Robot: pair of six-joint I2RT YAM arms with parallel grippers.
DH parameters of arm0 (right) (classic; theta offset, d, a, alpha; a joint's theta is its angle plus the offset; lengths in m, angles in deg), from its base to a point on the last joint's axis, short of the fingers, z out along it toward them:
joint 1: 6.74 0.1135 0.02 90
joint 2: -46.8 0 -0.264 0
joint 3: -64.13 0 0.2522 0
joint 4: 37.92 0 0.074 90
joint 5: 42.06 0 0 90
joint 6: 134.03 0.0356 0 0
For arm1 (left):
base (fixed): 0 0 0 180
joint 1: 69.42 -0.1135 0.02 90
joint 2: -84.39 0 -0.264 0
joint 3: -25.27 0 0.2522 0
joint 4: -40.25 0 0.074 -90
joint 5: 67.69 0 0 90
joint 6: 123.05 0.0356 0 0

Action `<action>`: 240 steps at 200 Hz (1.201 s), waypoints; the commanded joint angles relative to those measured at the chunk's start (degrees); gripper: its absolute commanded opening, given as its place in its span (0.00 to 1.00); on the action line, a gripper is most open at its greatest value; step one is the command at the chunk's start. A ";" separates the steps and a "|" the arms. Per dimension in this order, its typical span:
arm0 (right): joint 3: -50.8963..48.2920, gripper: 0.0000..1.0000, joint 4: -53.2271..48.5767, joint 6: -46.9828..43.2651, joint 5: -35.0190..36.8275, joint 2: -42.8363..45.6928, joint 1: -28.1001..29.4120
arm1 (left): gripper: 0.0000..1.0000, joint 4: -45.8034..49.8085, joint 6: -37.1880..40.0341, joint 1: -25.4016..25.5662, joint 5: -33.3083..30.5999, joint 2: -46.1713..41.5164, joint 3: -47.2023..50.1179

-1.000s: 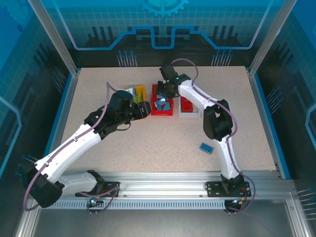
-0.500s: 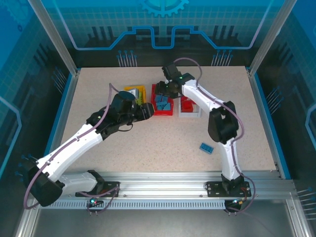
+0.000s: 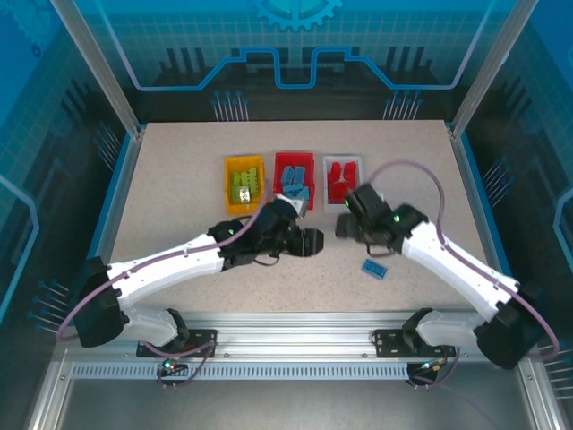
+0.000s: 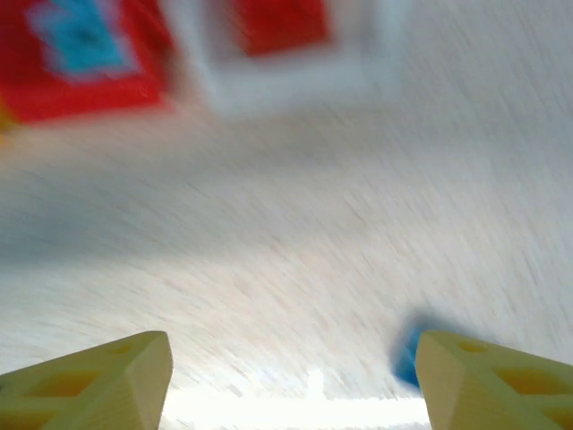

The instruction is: Sort the legos into containers by color

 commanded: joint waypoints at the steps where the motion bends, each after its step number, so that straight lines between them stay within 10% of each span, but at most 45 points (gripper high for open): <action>1: -11.69 0.79 -5.80 15.37 -2.36 7.90 0.95 | 0.62 -4.38 -1.31 2.10 0.78 1.67 2.90; 93: -22.50 0.93 12.26 47.24 -16.90 9.81 -6.43 | 0.62 -2.69 -0.78 3.42 -1.43 -0.12 2.38; 187: -21.01 0.80 19.52 42.00 -22.85 -2.28 -26.61 | 0.63 -2.61 -0.37 3.37 0.00 -1.73 -1.47; 240: -19.28 0.61 17.43 38.45 -24.15 -6.54 -25.08 | 0.63 -1.79 -0.25 3.41 -0.72 -2.33 -1.24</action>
